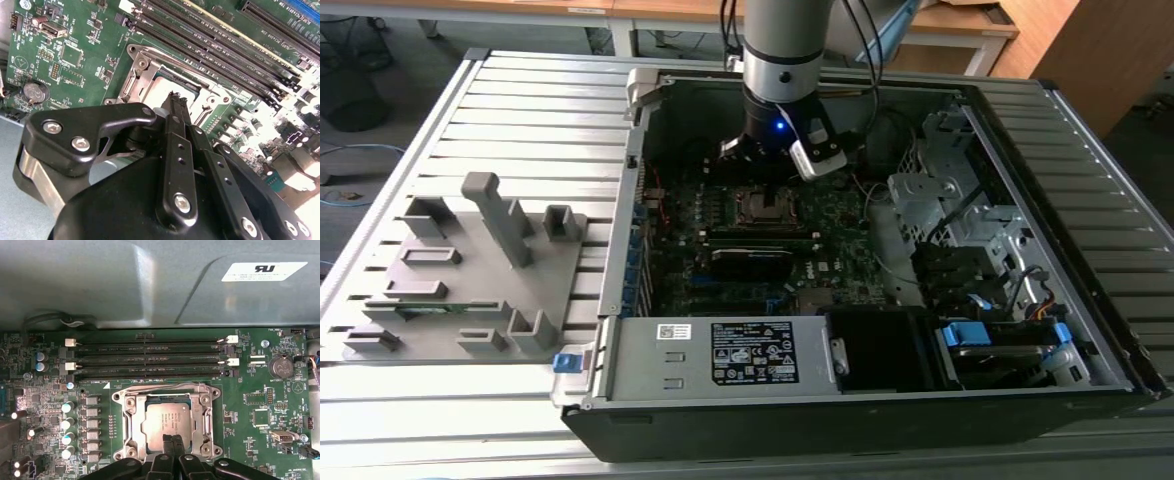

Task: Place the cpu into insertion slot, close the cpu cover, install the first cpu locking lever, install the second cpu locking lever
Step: 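Install the second cpu locking lever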

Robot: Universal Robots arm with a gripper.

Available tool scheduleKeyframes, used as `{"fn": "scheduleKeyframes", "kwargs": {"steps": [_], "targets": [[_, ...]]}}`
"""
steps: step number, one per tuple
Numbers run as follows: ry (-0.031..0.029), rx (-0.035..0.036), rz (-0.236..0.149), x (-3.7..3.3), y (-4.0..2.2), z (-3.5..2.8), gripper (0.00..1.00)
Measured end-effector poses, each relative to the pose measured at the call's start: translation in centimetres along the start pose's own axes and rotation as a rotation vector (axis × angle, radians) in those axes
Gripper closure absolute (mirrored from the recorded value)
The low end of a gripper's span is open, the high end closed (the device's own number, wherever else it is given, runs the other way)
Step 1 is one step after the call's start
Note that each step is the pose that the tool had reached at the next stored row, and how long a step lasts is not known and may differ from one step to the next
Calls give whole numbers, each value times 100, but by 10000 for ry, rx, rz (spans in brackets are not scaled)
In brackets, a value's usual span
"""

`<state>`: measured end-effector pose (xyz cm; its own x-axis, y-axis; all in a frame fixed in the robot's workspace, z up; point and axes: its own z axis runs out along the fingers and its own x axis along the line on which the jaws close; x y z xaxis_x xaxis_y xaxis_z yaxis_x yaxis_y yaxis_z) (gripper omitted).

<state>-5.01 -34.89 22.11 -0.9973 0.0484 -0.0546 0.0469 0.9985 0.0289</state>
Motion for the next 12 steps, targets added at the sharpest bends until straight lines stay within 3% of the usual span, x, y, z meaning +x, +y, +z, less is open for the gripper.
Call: {"fn": "scheduleKeyframes", "kwargs": {"steps": [12], "targets": [[-1, -1, 8, -2, 1, -26, 89]]}}
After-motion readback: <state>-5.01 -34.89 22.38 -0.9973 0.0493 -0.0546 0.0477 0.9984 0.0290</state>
